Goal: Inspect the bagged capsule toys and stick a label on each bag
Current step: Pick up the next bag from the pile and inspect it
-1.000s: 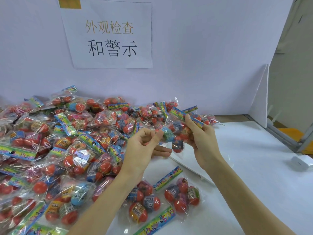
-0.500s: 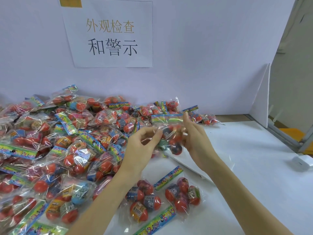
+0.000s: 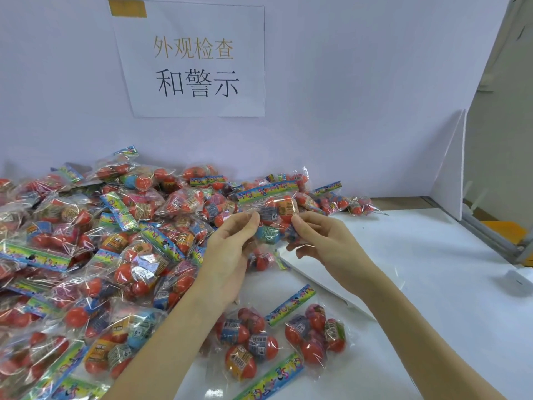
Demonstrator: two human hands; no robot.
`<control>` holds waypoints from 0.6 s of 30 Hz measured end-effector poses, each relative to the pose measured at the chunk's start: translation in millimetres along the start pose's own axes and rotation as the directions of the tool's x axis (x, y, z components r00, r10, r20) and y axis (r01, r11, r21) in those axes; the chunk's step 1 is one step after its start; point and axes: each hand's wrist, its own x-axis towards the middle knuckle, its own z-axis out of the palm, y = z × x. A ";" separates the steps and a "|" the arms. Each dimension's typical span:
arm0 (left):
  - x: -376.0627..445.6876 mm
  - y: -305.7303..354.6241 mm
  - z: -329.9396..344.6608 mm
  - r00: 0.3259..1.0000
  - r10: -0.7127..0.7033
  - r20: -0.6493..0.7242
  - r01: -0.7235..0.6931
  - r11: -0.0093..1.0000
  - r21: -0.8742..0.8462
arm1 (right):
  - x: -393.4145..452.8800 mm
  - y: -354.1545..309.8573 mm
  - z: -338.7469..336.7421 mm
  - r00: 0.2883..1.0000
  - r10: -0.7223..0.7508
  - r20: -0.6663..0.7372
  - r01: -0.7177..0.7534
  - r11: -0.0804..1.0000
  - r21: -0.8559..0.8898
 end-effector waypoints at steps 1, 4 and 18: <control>-0.1 -2.5 0.0 0.997 0.058 -0.043 -0.053 0.992 0.114 | 0.2 1.7 1.1 1.000 -0.008 -0.030 0.008 1.000 -0.019; -2.5 -6.5 1.4 0.953 0.300 -0.047 -0.260 0.885 0.386 | 0.2 8.9 11.7 0.970 -0.151 -0.188 0.112 0.972 -0.207; -0.9 1.5 0.3 0.983 0.056 0.175 -0.080 0.988 0.131 | 0.0 10.7 14.9 0.918 -0.299 -0.262 0.199 0.915 -0.350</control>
